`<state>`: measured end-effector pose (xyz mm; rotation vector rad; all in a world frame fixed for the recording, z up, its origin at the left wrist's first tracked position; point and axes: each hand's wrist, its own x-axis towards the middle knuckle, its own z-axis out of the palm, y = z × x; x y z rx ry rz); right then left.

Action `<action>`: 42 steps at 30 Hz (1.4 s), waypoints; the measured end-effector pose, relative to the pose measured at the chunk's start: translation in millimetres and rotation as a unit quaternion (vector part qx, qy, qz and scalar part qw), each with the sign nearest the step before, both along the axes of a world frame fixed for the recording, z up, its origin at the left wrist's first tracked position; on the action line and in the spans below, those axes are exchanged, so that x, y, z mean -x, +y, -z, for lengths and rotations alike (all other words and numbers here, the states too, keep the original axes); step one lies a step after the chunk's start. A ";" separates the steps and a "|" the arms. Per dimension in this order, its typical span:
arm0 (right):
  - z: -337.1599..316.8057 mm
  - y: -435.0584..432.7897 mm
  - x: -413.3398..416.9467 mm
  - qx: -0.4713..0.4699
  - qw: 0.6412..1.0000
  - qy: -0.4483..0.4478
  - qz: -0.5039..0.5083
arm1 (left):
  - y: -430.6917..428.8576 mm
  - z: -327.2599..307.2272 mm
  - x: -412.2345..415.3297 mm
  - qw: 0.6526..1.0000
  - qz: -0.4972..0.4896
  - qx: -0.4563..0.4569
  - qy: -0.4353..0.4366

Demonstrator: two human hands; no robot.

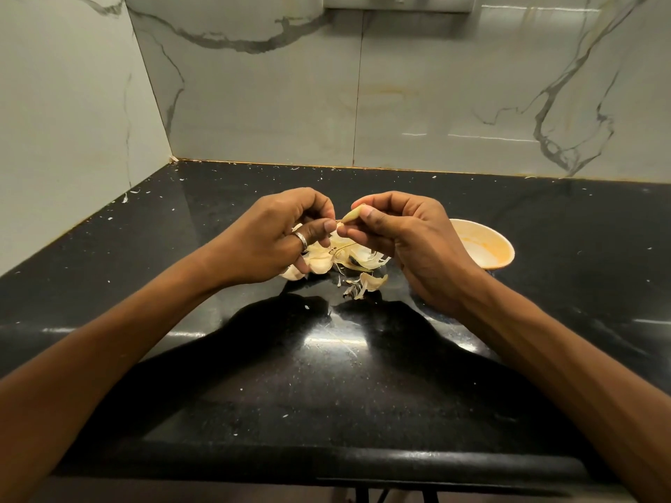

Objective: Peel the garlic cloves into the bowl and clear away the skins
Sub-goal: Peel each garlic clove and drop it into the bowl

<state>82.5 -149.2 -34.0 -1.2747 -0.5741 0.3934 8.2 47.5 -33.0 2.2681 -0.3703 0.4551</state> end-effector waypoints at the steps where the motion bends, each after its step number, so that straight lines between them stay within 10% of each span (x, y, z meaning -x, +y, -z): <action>1: -0.6 -0.2 0.0 -0.005 1.000 0.003 0.000 | 0.6 -0.7 0.5 1.000 -0.001 0.001 0.001; 26: 6.5 2.2 -2.3 0.015 0.999 -0.027 -0.032 | -6.7 10.8 1.8 0.936 -0.144 -0.204 -0.248; 42: 11.8 5.1 -2.1 0.036 0.996 -0.084 -0.007 | -10.1 14.8 1.2 0.942 -0.142 -0.188 -0.237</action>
